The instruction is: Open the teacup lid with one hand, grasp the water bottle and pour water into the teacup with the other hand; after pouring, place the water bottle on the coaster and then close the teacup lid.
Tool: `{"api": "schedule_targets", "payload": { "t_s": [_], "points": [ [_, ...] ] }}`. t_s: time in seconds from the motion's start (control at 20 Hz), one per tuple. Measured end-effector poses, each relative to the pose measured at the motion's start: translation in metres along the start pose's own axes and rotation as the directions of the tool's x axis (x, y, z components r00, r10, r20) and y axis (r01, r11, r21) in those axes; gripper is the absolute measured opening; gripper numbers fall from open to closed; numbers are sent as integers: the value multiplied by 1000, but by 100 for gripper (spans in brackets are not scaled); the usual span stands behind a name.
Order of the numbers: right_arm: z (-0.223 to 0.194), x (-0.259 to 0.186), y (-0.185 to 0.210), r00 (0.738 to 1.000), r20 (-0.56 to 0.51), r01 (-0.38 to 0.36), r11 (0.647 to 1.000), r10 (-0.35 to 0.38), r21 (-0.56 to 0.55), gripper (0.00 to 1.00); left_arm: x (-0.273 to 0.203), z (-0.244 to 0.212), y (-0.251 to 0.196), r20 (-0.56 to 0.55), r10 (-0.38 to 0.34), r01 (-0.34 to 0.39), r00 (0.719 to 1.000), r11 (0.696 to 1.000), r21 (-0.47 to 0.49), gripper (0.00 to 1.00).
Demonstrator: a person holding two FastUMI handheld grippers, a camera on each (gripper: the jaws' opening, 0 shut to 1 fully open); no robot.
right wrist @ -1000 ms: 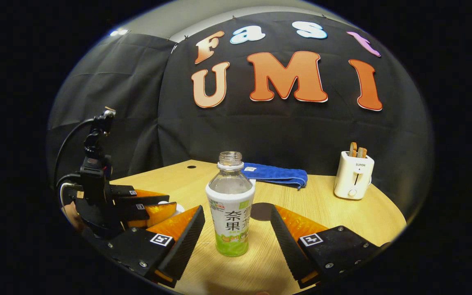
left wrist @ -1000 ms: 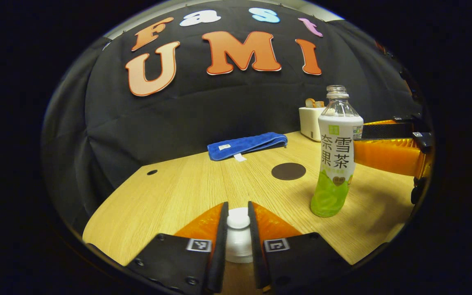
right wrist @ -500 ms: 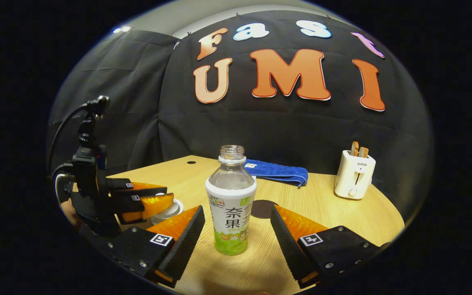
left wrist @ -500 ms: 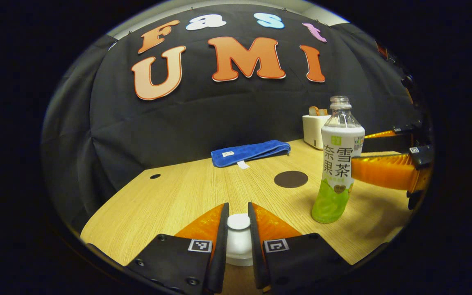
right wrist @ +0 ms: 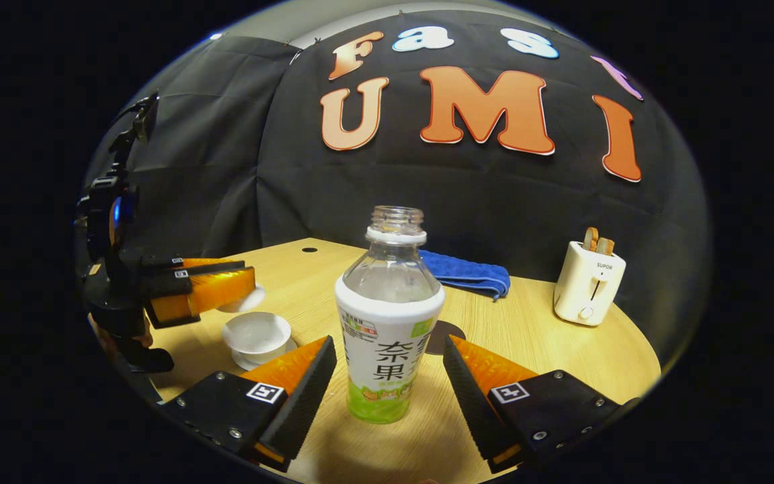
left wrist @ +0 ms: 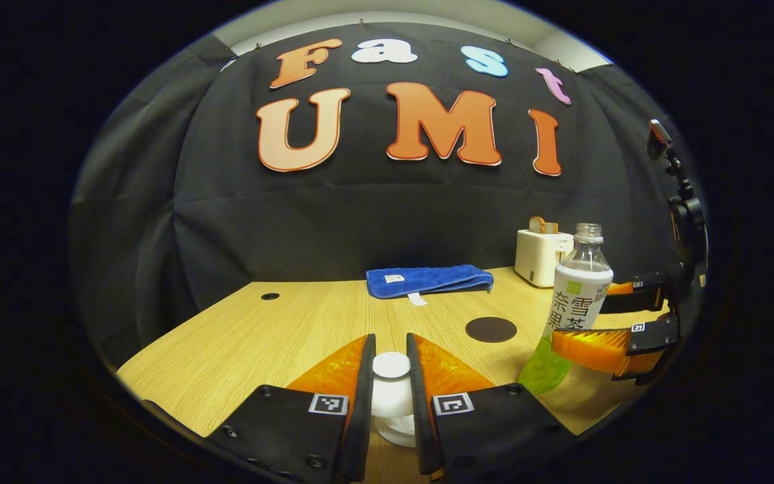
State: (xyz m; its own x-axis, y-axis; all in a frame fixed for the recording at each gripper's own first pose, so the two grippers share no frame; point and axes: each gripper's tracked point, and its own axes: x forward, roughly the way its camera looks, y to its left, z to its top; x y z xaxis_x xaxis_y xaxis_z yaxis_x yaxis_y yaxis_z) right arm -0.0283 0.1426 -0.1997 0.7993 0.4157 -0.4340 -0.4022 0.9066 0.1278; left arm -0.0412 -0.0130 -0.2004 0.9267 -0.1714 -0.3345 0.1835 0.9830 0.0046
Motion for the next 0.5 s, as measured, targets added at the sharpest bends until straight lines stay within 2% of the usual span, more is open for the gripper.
{"api": "schedule_targets", "payload": {
  "t_s": [0.3, 0.4, 0.5],
  "points": [
    [-9, 15, 5, 999, -48, 19, 999, -20, -26, 83, -4, 3, 27, 14, 43, -43, 999, 999, -20, 31],
    [-5, 17, 6, 998, -50, 26, 999, -27, -20, 69, -5, -1, 35, 12, 61, -60, 998, 998, -15, 32],
    [-4, 18, 7, 997, -64, 30, 999, -32, -30, 69, -5, -3, 42, 7, 69, -69, 998, 997, -20, 31]
  ]
}}
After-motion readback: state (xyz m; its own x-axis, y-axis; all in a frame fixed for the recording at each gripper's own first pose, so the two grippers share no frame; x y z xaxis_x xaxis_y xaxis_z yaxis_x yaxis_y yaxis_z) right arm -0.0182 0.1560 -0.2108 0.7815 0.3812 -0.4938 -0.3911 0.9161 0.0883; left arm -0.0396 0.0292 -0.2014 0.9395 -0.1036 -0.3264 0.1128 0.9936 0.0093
